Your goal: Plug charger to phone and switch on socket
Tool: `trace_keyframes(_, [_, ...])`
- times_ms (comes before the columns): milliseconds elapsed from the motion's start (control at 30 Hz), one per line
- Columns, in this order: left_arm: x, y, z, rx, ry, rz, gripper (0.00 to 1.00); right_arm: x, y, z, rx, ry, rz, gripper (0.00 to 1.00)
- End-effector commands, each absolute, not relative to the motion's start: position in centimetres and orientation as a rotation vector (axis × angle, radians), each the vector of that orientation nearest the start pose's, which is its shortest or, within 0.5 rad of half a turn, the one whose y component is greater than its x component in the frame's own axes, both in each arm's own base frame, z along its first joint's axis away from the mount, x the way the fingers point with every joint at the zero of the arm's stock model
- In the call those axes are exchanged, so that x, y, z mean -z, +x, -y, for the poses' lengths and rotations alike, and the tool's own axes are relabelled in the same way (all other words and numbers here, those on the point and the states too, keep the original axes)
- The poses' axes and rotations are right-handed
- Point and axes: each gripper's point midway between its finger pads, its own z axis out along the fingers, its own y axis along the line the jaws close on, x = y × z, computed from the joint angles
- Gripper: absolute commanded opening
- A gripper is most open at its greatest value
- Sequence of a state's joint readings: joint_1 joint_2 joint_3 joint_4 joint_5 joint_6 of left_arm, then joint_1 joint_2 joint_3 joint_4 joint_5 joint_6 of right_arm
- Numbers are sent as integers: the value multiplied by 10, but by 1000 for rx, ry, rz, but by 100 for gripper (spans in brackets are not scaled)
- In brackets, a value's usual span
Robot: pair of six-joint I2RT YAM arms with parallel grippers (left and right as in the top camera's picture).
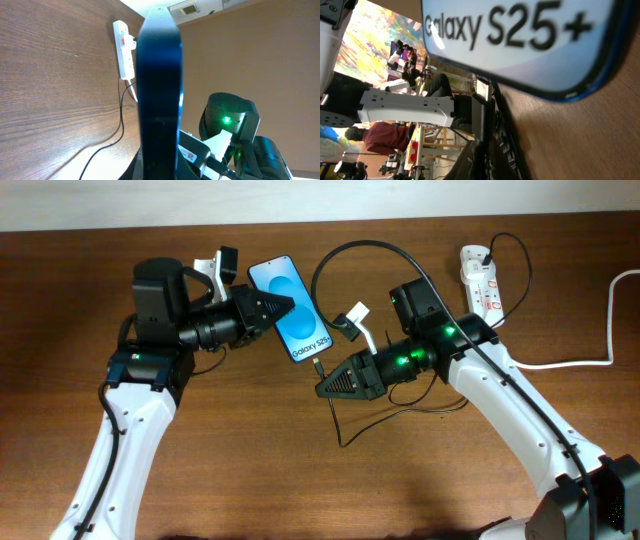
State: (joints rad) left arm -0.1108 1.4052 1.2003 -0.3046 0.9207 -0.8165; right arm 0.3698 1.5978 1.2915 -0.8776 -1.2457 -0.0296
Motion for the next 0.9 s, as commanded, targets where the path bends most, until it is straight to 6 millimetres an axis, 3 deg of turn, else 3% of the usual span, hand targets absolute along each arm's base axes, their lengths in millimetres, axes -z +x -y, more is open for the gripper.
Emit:
trace_keyframes(0, [-308, 361, 182, 1537, -78, -2175, 0, -249, 244, -270, -1785, -835, -2270, 4])
trace_keyframes(267, [-308, 360, 182, 1522, -40, -2166, 0, -259, 239, -271, -1863, -848, -2220, 4])
trace_keyframes(633, [-309, 359, 183, 1530, -34, -2166, 0, -257, 240, -271, -1851, -849, -2223, 4])
trace_keyframes(867, [-309, 358, 184, 1537, -28, -2165, 0, -261, 258, -252, -1849, -758, -2200, 4])
